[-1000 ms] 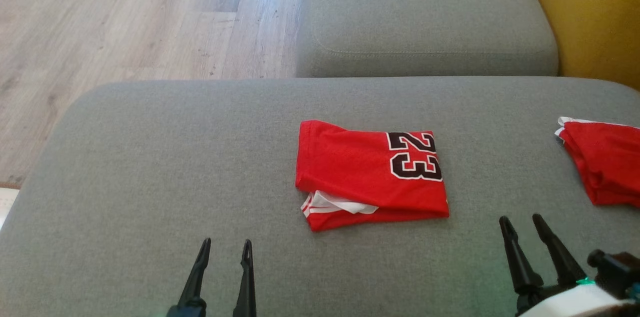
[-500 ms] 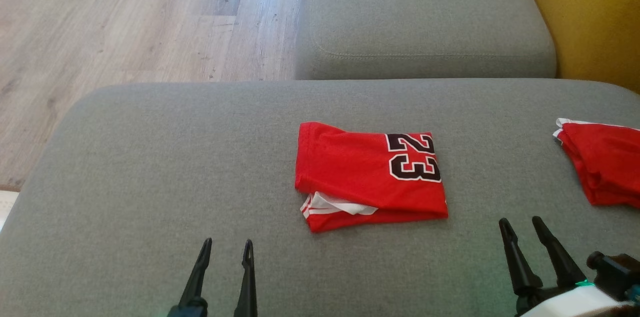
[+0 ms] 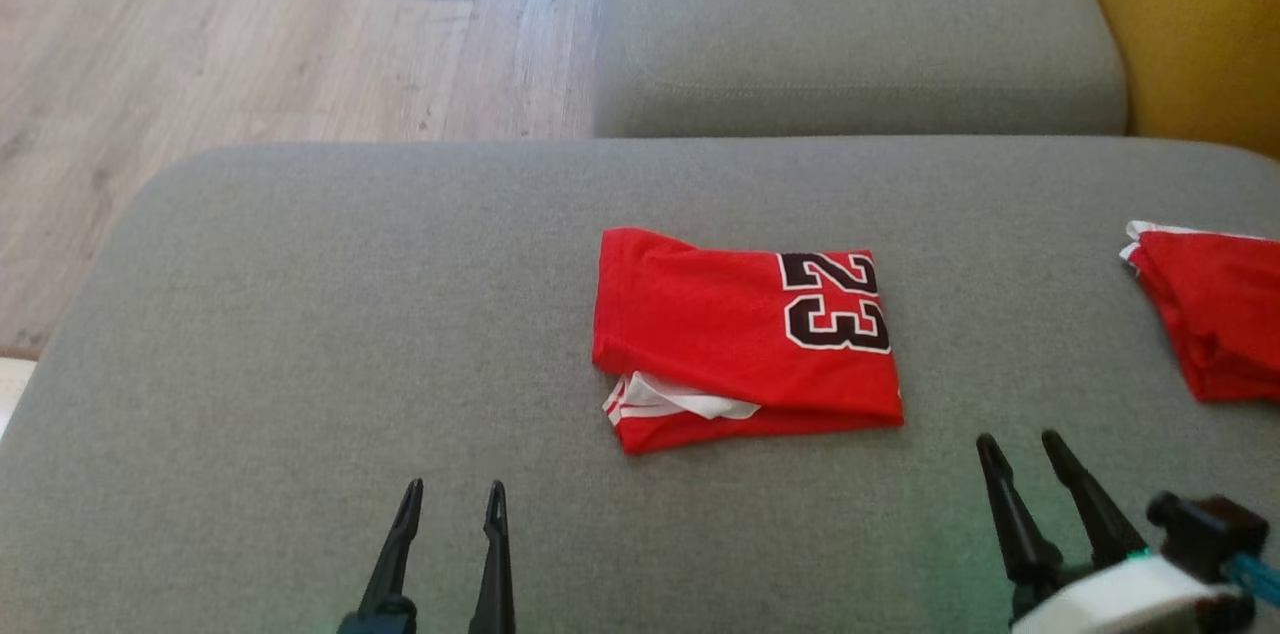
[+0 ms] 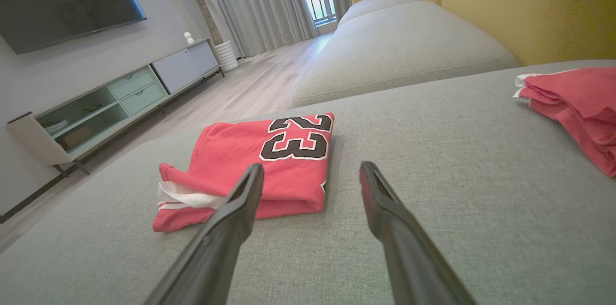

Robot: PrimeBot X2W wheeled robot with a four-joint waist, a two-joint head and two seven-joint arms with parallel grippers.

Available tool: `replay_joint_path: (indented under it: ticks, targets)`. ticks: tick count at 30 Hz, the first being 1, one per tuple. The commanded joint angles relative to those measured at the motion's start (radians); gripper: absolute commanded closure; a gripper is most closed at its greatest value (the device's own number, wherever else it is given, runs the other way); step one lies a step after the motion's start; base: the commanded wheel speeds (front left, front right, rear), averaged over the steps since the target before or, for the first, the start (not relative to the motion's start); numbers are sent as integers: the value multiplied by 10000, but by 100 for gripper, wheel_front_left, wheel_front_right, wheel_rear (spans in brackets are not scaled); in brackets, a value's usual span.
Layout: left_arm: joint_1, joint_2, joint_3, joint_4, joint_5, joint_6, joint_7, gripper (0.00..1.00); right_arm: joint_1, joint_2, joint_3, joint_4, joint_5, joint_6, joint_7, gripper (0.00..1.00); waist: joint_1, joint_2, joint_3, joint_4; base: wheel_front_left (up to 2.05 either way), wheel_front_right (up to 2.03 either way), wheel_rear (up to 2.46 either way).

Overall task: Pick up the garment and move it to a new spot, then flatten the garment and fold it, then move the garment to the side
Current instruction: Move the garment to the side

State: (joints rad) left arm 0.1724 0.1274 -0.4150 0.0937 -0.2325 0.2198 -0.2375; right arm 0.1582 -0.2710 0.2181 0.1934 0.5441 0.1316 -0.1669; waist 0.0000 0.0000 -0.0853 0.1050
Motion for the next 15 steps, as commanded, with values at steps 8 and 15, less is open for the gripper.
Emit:
replay_joint_path:
  ticks: [8,15]
  targets:
    - [-618,-100,94,-146,-9,-6,-91,0,-2497,-382,836,1079,708,-9,261,0,0,0,814,181,0,0,0]
    - [-1255,-215,-44,-39,85,-99,-147,0,-4554,-955,1459,2477,2042,-9,911,0,0,0,1946,665,0,0,0]
